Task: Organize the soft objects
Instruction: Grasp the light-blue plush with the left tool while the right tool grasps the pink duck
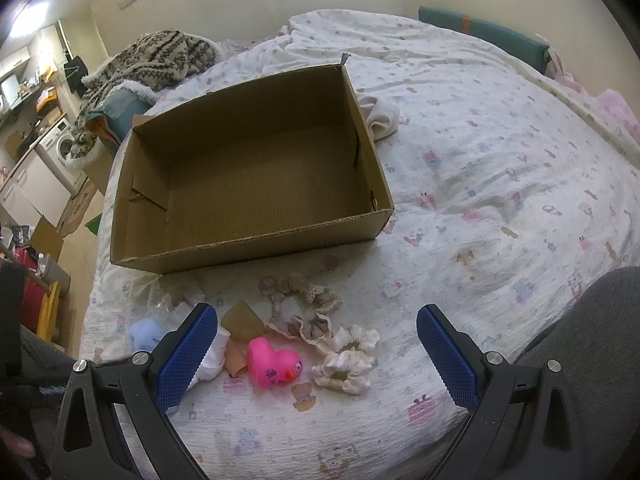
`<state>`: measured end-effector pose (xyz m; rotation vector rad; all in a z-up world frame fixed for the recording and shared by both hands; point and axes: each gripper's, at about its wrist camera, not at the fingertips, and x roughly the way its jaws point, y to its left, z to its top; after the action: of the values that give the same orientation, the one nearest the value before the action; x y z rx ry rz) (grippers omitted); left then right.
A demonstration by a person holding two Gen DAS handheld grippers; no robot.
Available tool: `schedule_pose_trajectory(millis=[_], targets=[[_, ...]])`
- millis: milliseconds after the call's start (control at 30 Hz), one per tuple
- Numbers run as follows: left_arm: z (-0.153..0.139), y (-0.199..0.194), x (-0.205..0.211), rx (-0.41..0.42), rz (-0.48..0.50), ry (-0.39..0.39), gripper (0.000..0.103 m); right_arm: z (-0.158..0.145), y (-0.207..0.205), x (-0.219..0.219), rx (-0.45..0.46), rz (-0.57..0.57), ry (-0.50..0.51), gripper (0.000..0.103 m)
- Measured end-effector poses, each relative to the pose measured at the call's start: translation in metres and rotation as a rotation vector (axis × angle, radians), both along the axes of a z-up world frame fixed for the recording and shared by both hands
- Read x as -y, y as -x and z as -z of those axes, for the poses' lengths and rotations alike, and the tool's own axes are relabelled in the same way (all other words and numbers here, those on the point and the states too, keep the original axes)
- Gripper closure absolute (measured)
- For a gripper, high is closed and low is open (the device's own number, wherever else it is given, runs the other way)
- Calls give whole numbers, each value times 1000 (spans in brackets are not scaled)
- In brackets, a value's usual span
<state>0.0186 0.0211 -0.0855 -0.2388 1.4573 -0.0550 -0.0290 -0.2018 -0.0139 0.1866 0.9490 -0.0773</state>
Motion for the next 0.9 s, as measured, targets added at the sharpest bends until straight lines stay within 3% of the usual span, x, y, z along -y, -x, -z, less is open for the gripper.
schedule_pose_trajectory(millis=[133,200,233,267,333,533,667,733,900], targets=[[15,0,5,-66,19,4,30,0,-1,2,-6,5,-6,0],[21,0,9,-85,36,21,47,0,-2,2,-9,5,-8,0],[24,3,11,-93,47,20,64,1,-2,3,-10,5,-9,0],[24,5,12,-92,52,6,71,1,-2,3,-10,5,-11,0],[16,5,13,-74,53,13,77,1,-3,4,-12,8,-23,0],[-24,17,5,48,43,32,79,14,-8,23,-78,33,-175,0],[-49,26,2,138,54,-19,79,32,-16,22,-178,-11,-299,20],[-63,28,2,187,59,-62,79,42,-20,16,-234,-52,-353,21],[-70,23,-2,233,40,-71,79,60,-30,-4,-322,-110,-333,22]])
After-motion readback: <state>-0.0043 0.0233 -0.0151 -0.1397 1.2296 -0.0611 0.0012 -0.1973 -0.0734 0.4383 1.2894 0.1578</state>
